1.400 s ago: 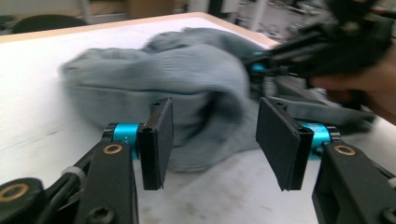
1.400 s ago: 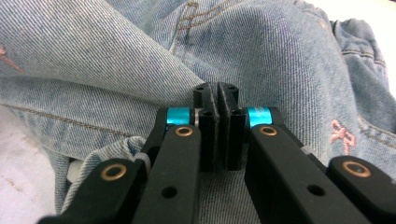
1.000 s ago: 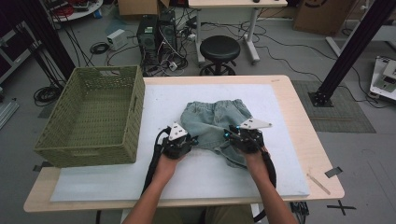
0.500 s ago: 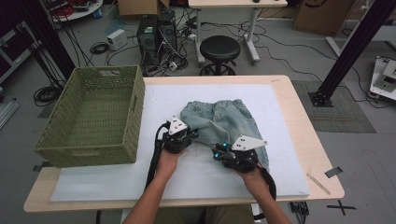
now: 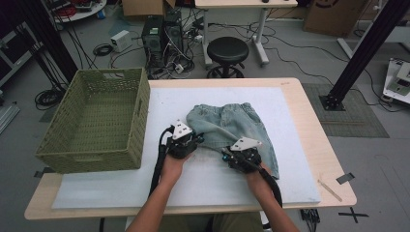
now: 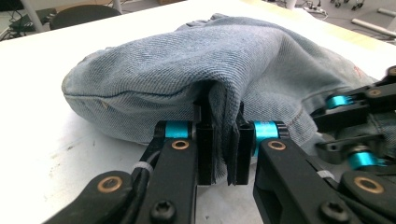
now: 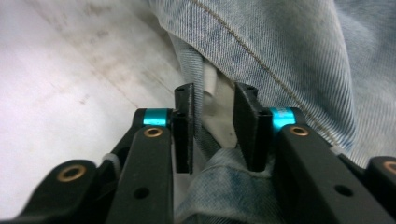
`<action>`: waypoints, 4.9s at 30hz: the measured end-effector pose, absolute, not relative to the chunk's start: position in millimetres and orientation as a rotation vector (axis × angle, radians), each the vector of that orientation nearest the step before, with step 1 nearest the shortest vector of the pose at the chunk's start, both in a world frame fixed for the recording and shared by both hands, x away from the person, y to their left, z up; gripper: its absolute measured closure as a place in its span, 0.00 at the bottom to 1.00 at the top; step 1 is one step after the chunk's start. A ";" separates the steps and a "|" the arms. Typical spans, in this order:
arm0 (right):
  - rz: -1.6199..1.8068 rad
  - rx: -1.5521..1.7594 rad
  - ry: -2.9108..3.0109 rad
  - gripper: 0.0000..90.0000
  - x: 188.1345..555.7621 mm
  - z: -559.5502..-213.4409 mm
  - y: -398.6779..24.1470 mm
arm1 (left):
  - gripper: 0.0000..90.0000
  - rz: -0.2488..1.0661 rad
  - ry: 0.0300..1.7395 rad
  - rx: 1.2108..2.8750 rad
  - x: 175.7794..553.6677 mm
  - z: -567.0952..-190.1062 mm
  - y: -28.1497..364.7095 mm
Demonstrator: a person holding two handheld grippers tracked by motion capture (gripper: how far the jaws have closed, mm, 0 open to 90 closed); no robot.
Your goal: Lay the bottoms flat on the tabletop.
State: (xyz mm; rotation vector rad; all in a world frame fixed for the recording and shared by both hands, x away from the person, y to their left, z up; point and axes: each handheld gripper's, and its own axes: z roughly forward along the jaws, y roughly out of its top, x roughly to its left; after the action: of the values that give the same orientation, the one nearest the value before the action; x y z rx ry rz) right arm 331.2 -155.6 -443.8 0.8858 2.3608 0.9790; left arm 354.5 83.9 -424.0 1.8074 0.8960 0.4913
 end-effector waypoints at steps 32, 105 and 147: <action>0.976 0.889 2.399 0.88 328.4 -437.4 -161.2 | 0.87 0.523 0.902 1.880 352.3 -431.0 79.3; 1.113 0.698 2.585 1.00 335.1 -442.3 -136.6 | 0.80 0.454 0.921 1.798 348.1 -421.4 92.3; 1.297 0.933 2.273 0.61 290.6 -423.9 -255.3 | 0.62 0.534 0.980 1.815 325.1 -421.8 116.3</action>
State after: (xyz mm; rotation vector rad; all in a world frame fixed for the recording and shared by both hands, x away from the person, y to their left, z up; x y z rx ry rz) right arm 290.6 -255.3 -423.9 0.9331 2.2728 1.2966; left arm 325.1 116.3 -421.8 1.8154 0.9804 0.5341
